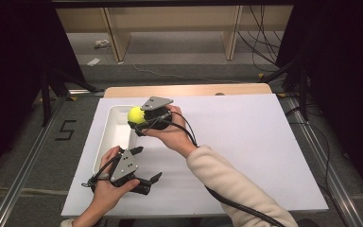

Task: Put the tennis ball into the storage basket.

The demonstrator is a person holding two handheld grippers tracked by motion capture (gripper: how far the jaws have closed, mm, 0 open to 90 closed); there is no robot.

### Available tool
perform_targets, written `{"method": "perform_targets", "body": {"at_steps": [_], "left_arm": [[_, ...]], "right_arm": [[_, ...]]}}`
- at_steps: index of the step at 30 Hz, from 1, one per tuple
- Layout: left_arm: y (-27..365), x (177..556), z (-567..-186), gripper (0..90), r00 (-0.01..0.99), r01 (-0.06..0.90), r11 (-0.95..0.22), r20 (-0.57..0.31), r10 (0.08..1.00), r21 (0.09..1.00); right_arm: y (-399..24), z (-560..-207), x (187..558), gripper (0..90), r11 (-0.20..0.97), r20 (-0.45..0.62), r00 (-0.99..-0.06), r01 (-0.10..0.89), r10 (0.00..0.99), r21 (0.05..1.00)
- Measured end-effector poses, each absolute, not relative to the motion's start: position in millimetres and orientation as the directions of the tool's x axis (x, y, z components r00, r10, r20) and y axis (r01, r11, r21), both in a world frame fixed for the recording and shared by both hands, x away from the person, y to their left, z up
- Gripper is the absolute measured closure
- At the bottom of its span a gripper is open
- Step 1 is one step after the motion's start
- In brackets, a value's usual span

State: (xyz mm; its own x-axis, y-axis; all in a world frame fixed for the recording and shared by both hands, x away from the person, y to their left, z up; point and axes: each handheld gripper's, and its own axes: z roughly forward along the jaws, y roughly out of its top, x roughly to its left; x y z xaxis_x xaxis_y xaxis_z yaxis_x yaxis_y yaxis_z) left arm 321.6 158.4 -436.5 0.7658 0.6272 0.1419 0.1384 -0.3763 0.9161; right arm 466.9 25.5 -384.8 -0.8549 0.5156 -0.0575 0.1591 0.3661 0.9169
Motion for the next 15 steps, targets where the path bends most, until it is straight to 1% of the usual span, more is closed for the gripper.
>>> {"method": "perform_targets", "body": {"at_steps": [15], "left_arm": [[158.2,321.6,-436.7,0.0,0.767,0.137,-0.379,0.145,0.626,0.915]], "right_arm": [[29.3,-384.5,468.8,26.2,0.367,-0.058,-0.854,0.160,0.517,0.916]]}}
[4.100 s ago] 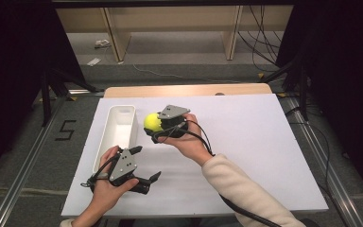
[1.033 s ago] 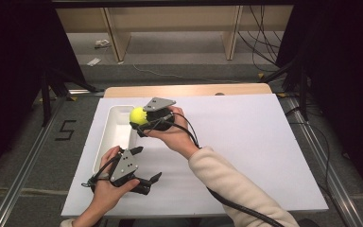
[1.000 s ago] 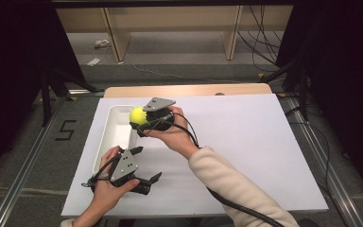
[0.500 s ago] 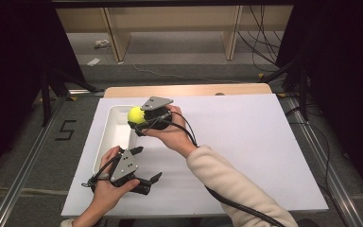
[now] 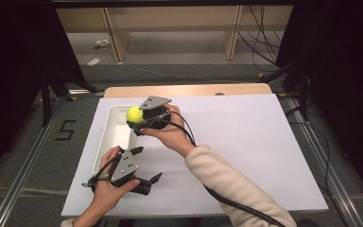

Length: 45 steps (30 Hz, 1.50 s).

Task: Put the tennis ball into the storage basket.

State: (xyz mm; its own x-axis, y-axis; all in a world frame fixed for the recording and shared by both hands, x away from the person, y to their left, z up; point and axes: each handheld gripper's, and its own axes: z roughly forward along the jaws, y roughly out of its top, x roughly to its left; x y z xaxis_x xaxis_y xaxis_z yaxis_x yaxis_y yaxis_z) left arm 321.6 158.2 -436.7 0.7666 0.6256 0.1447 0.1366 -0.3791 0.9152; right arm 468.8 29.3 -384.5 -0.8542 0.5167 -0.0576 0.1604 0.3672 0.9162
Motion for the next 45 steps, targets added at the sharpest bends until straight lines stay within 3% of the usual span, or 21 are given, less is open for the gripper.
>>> {"method": "perform_targets", "body": {"at_steps": [45], "left_arm": [[156,321,-437,0.0,0.770,0.139,-0.381,0.142,0.622,0.914]], "right_arm": [[46,-382,472,26.2,0.388,-0.059,-0.865,0.162,0.498,0.907]]}}
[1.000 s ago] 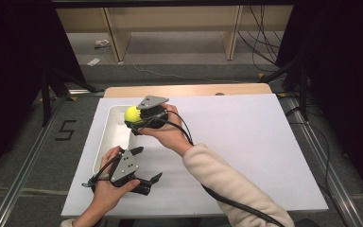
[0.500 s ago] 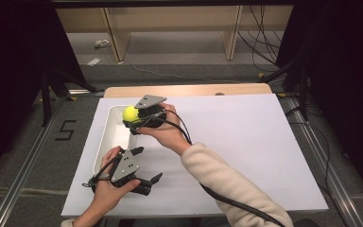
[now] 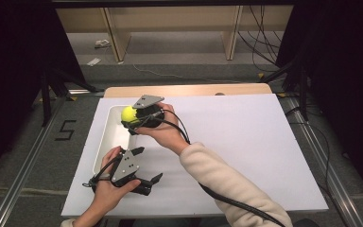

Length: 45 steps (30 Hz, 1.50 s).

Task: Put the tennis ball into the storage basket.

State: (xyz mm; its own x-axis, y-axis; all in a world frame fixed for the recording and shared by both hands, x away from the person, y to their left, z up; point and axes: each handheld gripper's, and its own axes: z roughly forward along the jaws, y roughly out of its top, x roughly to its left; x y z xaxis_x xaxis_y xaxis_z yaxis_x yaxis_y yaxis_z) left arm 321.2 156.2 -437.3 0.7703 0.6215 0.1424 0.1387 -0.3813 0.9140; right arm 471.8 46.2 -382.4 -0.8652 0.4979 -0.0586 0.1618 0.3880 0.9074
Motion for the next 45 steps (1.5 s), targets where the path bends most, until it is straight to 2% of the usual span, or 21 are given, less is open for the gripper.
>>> {"method": "perform_targets", "body": {"at_steps": [45], "left_arm": [[155,321,-438,0.0,0.773,0.136,-0.389,0.148,0.617,0.911]], "right_arm": [[61,-381,479,26.2,0.407,-0.068,-0.874,0.154,0.481,0.900]]}}
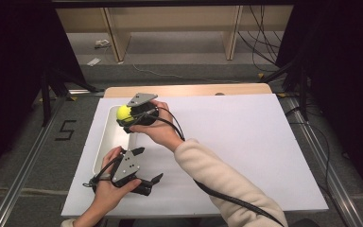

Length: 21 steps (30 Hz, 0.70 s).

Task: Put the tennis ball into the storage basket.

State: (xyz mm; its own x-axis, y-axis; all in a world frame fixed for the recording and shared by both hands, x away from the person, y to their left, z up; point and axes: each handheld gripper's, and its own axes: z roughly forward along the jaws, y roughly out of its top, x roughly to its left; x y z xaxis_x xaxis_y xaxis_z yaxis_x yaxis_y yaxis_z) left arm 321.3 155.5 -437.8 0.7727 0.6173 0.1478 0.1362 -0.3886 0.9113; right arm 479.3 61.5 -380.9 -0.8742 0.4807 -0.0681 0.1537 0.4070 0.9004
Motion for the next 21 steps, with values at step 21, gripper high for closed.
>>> {"method": "perform_targets", "body": {"at_steps": [21], "left_arm": [[155.3,321.2,-437.7,0.0,0.775,0.134,-0.390,0.149,0.614,0.911]], "right_arm": [[66.3,-384.2,481.5,26.2,0.418,-0.071,-0.876,0.154,0.477,0.895]]}}
